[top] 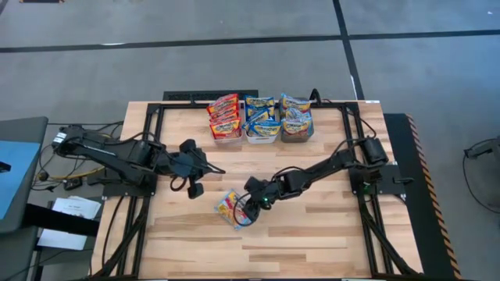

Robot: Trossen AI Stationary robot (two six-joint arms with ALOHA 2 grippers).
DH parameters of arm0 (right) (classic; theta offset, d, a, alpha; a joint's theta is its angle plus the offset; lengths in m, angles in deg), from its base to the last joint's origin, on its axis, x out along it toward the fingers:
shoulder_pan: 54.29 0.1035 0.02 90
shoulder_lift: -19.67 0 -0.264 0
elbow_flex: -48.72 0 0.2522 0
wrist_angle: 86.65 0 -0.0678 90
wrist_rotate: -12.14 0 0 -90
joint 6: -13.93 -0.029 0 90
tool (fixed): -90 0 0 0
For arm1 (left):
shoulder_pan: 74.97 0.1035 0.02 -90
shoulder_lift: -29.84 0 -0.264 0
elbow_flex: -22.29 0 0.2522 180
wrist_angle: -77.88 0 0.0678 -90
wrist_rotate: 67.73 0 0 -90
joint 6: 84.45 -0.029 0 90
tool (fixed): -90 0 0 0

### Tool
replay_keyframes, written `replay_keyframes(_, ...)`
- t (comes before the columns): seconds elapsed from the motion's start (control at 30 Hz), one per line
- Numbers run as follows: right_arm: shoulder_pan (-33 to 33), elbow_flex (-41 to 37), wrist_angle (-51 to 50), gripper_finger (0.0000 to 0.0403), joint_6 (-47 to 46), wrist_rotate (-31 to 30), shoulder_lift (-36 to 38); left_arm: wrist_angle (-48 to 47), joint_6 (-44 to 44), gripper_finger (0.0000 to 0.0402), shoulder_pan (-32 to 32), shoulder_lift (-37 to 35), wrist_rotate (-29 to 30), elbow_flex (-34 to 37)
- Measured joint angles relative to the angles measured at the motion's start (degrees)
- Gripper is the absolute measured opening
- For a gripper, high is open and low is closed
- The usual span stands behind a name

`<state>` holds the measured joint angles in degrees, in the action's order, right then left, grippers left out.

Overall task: Sort Maruchan noodles
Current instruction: Put the light blue noodle pack into the black bin

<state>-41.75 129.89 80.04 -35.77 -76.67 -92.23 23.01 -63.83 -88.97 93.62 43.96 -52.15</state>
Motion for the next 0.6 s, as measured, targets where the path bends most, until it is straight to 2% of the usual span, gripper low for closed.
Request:
replay_keyframes(0.27,0.90,-0.11,-0.07,0.0244,-0.48,-0.51,-1.97,-0.23,0.12,0.0000,0.02,0.00,0.16,0.00)
replay_keyframes(0.6,0.74,0.28,3.63,0.0238,-6.57,2.49,-6.23,-0.40,0.20,0.0000,0.02,-0.01,0.16,0.00)
